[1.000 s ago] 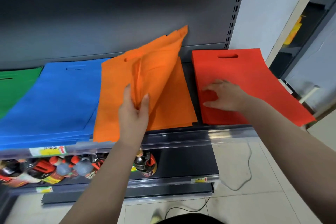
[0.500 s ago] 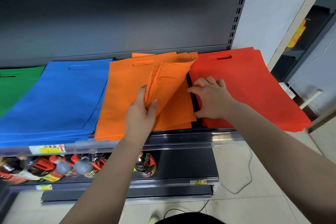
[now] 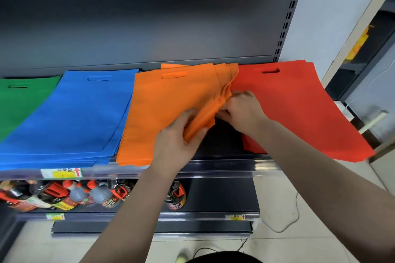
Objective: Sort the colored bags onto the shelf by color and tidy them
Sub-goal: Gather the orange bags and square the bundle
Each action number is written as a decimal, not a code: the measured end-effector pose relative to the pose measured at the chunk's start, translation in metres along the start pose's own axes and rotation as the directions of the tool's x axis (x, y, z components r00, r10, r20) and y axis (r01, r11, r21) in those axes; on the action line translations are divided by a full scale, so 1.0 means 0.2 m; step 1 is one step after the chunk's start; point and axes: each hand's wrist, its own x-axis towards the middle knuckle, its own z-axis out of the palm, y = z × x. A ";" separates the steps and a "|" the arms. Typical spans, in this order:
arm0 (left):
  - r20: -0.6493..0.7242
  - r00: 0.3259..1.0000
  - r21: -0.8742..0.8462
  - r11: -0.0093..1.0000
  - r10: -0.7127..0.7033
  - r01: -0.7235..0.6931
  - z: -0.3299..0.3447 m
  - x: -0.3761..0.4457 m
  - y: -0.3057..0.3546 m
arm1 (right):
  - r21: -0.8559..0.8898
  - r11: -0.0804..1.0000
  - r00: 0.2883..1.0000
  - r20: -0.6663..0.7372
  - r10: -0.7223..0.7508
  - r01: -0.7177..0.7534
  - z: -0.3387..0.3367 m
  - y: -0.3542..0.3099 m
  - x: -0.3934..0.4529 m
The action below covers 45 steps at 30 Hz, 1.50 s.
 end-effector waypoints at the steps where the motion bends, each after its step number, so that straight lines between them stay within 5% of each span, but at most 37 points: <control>1: 0.016 1.000 0.059 0.998 0.021 -0.022 0.00 -0.01 0.01 | 0.028 0.999 0.999 -0.046 -0.026 0.027 0.01 0.00 0.01; 4: -0.046 0.998 0.198 0.979 -0.032 0.040 0.02 0.00 -0.01 | 0.179 0.982 0.991 -0.132 -0.036 0.060 0.01 0.00 0.02; 7: -0.114 0.992 0.128 0.989 -0.058 0.073 0.03 0.02 -0.04 | 0.345 0.938 0.988 -0.153 0.033 0.022 -0.02 0.04 0.00; 11: -0.188 0.979 0.036 0.996 -0.075 0.083 0.01 0.01 -0.05 | 0.224 0.929 0.950 -0.034 0.311 -0.296 -0.09 0.27 -0.11; 15: -0.246 0.965 -0.044 0.996 -0.088 0.080 0.00 0.02 -0.02 | 0.137 0.712 0.723 0.056 0.688 -0.688 -0.14 0.61 -0.26; 18: -0.249 0.959 -0.112 0.988 -0.134 0.109 0.01 0.04 0.01 | 0.187 0.552 0.581 0.201 0.788 -0.813 -0.16 0.80 -0.34; 23: -0.238 0.967 -0.106 0.992 -0.089 0.065 0.07 0.04 0.09 | 0.299 0.438 0.524 0.338 0.782 -0.848 -0.12 0.86 -0.38; 39: -0.380 0.916 -0.134 0.987 -0.129 0.083 0.09 0.05 0.23 | 0.407 0.451 0.552 0.174 0.816 -0.795 -0.08 0.73 -0.30; 45: -0.386 0.908 -0.180 0.979 -0.163 0.099 0.09 0.05 0.22 | 0.444 0.381 0.491 0.162 0.856 -0.811 -0.07 0.75 -0.29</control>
